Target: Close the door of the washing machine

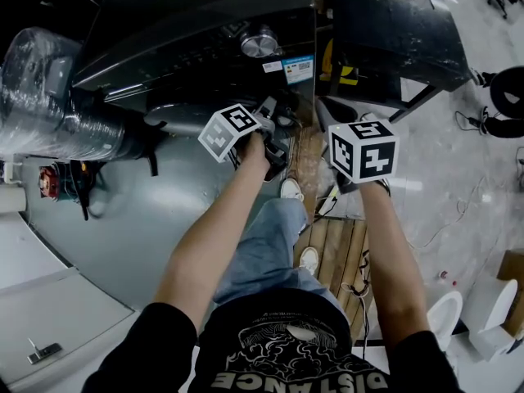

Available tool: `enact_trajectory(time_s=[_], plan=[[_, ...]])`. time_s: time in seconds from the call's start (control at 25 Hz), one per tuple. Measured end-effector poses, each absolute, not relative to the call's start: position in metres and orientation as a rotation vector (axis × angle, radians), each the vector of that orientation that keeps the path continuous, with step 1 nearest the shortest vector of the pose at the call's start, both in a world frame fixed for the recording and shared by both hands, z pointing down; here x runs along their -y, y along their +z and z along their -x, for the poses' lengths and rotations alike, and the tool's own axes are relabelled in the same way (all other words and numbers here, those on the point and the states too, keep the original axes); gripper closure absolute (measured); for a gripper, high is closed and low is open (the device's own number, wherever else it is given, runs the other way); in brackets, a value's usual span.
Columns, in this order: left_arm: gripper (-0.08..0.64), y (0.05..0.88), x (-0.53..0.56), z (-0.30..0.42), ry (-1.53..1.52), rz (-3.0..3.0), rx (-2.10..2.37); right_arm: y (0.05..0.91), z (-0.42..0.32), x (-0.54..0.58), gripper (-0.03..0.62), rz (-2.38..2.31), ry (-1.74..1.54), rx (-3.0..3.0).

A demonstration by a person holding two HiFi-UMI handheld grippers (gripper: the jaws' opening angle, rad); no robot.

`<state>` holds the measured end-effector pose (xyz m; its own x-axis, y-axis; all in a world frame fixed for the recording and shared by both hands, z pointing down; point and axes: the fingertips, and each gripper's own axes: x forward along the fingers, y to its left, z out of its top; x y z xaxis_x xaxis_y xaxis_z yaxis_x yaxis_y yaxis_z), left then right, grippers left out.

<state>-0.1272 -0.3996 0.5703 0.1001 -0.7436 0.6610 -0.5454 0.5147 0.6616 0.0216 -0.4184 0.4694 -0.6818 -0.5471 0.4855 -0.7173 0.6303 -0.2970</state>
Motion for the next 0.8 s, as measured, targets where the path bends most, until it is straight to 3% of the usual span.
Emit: enact_trajectory(time_s=[0.8], plan=[[0.176,0.564,0.424,0.131,-0.284,-1.193,1.566,0.48,-0.022,0.438,0.569,-1.034,0.753,2.499]])
